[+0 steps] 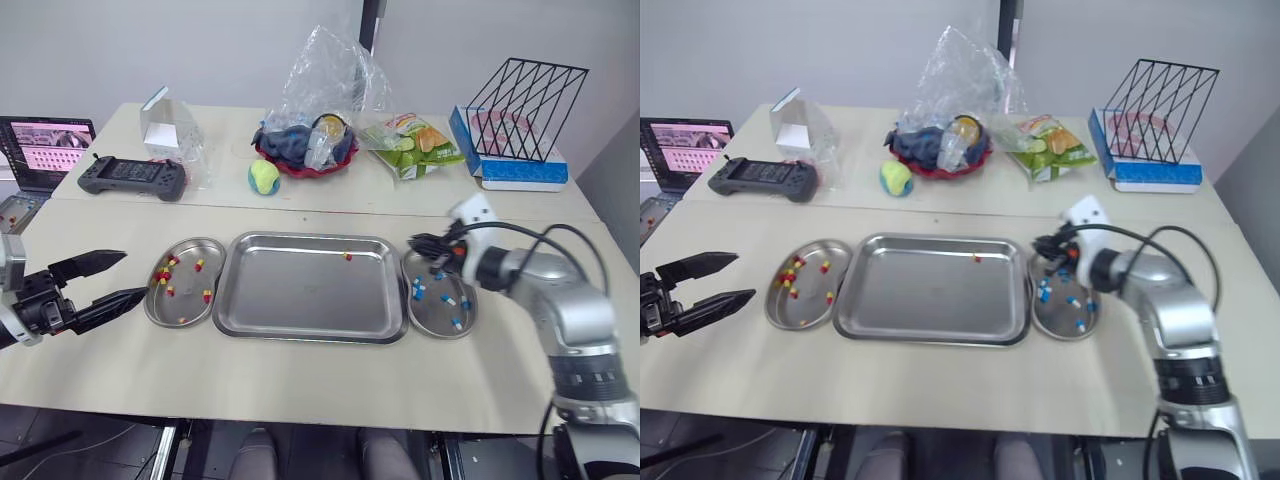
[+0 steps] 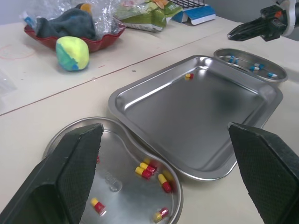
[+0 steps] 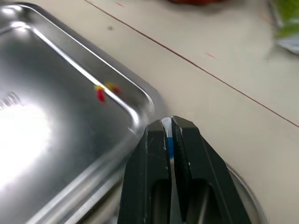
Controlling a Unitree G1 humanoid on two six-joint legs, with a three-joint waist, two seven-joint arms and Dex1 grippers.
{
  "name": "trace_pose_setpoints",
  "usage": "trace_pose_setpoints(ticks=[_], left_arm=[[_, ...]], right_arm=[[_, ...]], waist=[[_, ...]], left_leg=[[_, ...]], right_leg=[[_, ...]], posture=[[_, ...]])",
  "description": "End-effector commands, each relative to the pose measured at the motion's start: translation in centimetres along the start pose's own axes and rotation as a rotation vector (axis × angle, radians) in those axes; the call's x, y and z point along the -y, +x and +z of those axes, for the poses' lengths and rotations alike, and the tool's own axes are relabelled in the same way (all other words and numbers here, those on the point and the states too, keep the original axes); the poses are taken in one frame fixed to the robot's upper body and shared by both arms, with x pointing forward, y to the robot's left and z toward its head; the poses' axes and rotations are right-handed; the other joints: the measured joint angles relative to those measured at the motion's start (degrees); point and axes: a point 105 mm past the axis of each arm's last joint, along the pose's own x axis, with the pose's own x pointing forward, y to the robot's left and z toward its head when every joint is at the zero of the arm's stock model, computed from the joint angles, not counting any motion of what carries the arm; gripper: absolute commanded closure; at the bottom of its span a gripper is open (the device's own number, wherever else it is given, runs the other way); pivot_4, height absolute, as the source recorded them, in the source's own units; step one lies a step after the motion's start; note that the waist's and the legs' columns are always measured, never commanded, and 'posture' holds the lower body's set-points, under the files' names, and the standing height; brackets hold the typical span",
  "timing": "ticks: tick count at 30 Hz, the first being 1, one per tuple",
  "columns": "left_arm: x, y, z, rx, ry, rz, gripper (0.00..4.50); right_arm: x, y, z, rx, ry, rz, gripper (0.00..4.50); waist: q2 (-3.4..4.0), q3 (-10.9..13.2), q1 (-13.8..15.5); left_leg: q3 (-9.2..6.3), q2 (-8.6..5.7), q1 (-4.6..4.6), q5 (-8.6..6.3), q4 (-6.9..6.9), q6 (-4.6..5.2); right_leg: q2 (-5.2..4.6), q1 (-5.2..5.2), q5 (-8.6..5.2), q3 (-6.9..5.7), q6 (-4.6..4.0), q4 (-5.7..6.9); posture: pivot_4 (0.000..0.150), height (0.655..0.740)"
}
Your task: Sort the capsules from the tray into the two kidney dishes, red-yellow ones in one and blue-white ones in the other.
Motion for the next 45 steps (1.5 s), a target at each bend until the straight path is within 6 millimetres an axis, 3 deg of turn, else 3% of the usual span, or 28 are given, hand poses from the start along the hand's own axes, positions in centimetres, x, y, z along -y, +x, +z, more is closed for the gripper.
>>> trace_pose_setpoints(ticks=[1,4,10,11,18,22,24,28,33,41,45], left_arm=[[-0.1,0.1,0.9,0.007,0.023,-0.015,0.00],[-0.1,0.4,0.9,0.007,0.020,-0.025,0.00],[-0.3,1.1,1.7,0.059,-0.007,-0.046,0.00],[-0.3,1.2,1.8,0.059,-0.007,-0.047,0.00],[-0.4,1.3,1.8,0.068,-0.005,-0.041,0.00],[-1.0,1.0,1.8,0.078,-0.003,-0.013,0.00],[-1.4,0.5,1.6,0.073,0.004,0.013,0.00],[-2.5,-0.3,1.0,0.070,0.015,0.078,0.00],[-3.3,-1.8,-0.3,0.082,-0.023,0.151,0.00],[-4.1,-3.6,-1.3,0.088,-0.011,0.266,0.00],[-4.8,-4.1,-1.8,0.079,0.018,0.315,0.00]], right_arm=[[-0.2,-1.0,-0.3,-0.002,-0.034,0.018,4.48],[-0.5,-1.4,-1.6,-0.044,-0.015,0.026,4.48],[-0.5,-1.7,-1.9,-0.047,0.016,0.032,4.48],[-0.5,-1.7,-1.8,-0.044,0.017,0.033,3.77],[0.4,-2.6,-1.0,-0.032,-0.013,0.025,1.51],[2.6,-4.3,2.7,0.156,-0.034,-0.033,0.11],[3.6,-5.5,3.5,0.215,-0.032,-0.056,0.04],[6.2,-7.5,3.1,0.278,0.027,-0.133,0.04],[8.3,-9.3,0.1,0.301,0.099,-0.222,0.04],[10.1,-11.0,-3.1,0.296,0.105,-0.364,0.04],[10.2,-11.1,-3.2,0.304,0.104,-0.363,0.04]], waist=[[0.01,0.0,-0.4],[0.01,0.0,-0.6],[0.01,0.0,-0.5],[0.01,0.0,-0.5],[0.01,0.0,-0.4],[0.02,0.0,-0.4],[0.02,0.0,-0.4],[0.01,0.0,-0.3],[0.02,0.0,-0.4],[0.03,0.0,-0.6],[0.06,0.0,-0.6]], left_leg=[[0.00,0.00,-0.01,0.00,0.00,0.00],[0.00,-0.01,-0.02,0.00,0.00,0.00],[0.00,-0.01,-0.01,0.01,0.02,-0.01],[0.00,-0.02,-0.02,0.00,0.03,-0.01],[0.00,-0.02,-0.03,0.00,0.02,-0.01],[0.00,-0.02,-0.03,0.01,0.03,-0.01],[0.00,-0.02,-0.01,0.01,0.03,-0.01],[0.00,-0.02,-0.01,0.01,0.01,-0.01],[0.00,-0.02,-0.01,0.01,0.02,-0.01],[0.02,-0.02,0.10,0.01,0.02,-0.01],[0.03,-0.02,0.13,0.01,0.02,-0.01]], right_leg=[[0.00,0.00,0.00,0.01,0.00,0.01],[-0.02,-0.01,0.00,0.01,0.00,0.00],[-0.02,0.00,0.00,0.01,0.00,0.03],[-0.04,0.01,0.00,0.01,0.00,0.02],[-0.04,0.00,0.00,0.01,0.00,0.02],[-0.05,0.01,0.00,0.00,0.00,0.01],[-0.04,0.01,0.00,0.00,0.00,0.02],[-0.04,0.04,0.00,-0.01,0.00,-0.02],[-0.04,0.04,0.00,-0.01,0.00,-0.01],[-0.03,0.09,0.00,0.03,0.00,0.07],[-0.04,0.13,0.00,0.04,0.00,0.05]], posture=[[0.150,0.7289],[0.150,0.7289],[0.150,0.7289],[0.150,0.7289],[0.150,0.7289],[0.150,0.7289],[0.150,0.7289],[0.150,0.7289],[0.150,0.7289],[0.150,0.7289],[0.150,0.7289]])
